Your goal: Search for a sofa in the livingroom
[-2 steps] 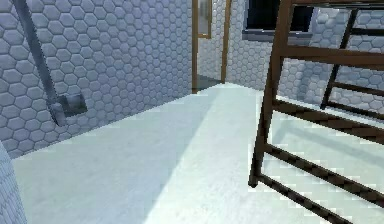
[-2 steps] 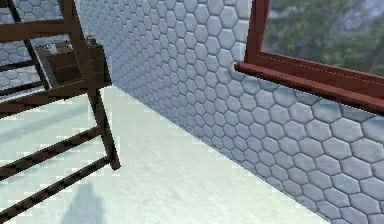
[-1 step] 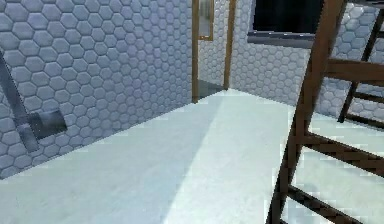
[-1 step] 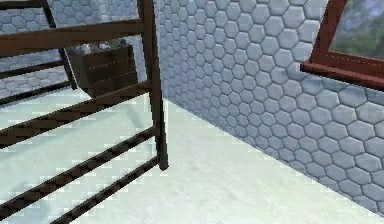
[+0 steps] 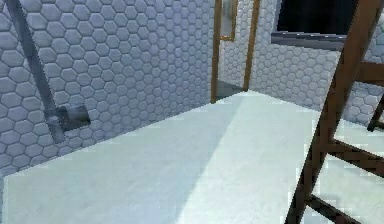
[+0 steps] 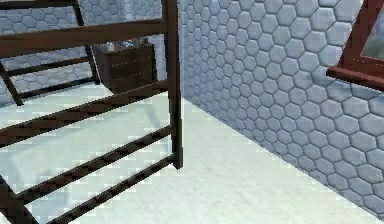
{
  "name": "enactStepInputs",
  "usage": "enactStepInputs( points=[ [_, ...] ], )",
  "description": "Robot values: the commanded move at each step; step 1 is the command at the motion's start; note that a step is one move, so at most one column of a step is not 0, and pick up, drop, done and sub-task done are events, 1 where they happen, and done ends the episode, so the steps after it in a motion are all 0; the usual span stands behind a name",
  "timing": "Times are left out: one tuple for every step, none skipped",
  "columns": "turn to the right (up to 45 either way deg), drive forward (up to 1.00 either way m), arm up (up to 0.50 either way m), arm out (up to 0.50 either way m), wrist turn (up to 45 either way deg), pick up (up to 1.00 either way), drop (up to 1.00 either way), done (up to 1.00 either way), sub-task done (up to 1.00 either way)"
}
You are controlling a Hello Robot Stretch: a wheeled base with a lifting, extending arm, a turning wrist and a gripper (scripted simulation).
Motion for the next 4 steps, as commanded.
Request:
enactStepInputs(
  points=[
    [0.0, 0.45, 0.00, 0.00, 0.0, 0.00, 0.00, 0.00, 0.00],
    [-3.0, 0.00, 0.00, 0.00, 0.0, 0.00, 0.00, 0.00, 0.00],
    [-36.0, 0.00, 0.00, 0.00, 0.0, 0.00, 0.00, 0.00, 0.00],
    [0.0, 0.30, 0.00, 0.00, 0.0, 0.00, 0.00, 0.00, 0.00]
  ],
)
